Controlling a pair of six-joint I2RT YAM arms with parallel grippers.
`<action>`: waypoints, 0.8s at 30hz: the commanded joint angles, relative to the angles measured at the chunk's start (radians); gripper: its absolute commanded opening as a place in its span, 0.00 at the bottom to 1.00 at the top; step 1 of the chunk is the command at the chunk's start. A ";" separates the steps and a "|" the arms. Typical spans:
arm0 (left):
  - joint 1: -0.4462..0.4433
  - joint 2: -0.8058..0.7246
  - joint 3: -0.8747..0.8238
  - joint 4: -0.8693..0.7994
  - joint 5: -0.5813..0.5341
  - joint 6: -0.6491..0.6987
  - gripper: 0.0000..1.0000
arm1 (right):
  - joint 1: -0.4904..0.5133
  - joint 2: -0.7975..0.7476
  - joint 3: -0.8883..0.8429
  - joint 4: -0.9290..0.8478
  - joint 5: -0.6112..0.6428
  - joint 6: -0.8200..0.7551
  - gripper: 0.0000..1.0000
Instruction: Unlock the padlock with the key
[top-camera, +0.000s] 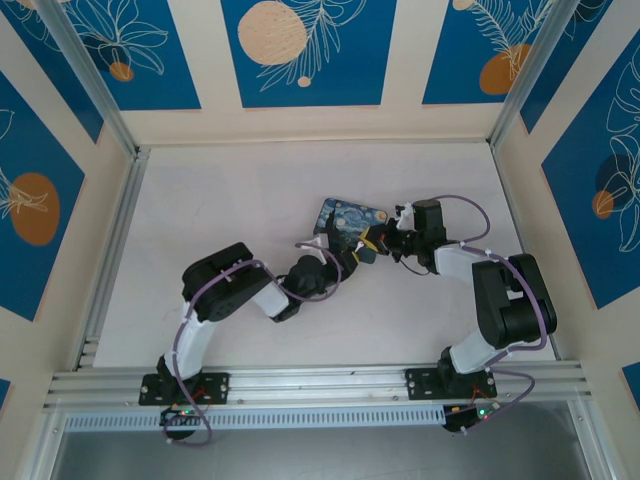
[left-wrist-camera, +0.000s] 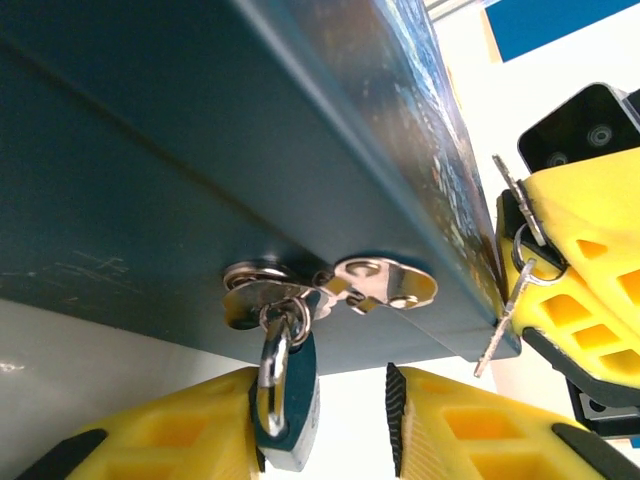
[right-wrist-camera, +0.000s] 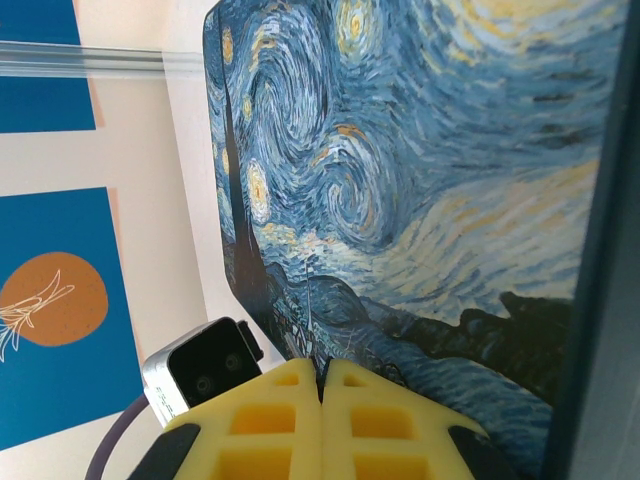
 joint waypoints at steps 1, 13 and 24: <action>-0.009 0.027 -0.019 -0.038 -0.032 -0.013 0.35 | -0.002 0.029 -0.001 -0.053 0.022 -0.024 0.00; -0.008 0.033 -0.014 -0.044 -0.068 -0.033 0.20 | -0.002 0.026 -0.002 -0.053 0.020 -0.023 0.00; 0.008 0.014 -0.024 -0.049 -0.040 -0.084 0.00 | -0.003 -0.059 0.069 -0.139 -0.007 -0.048 0.00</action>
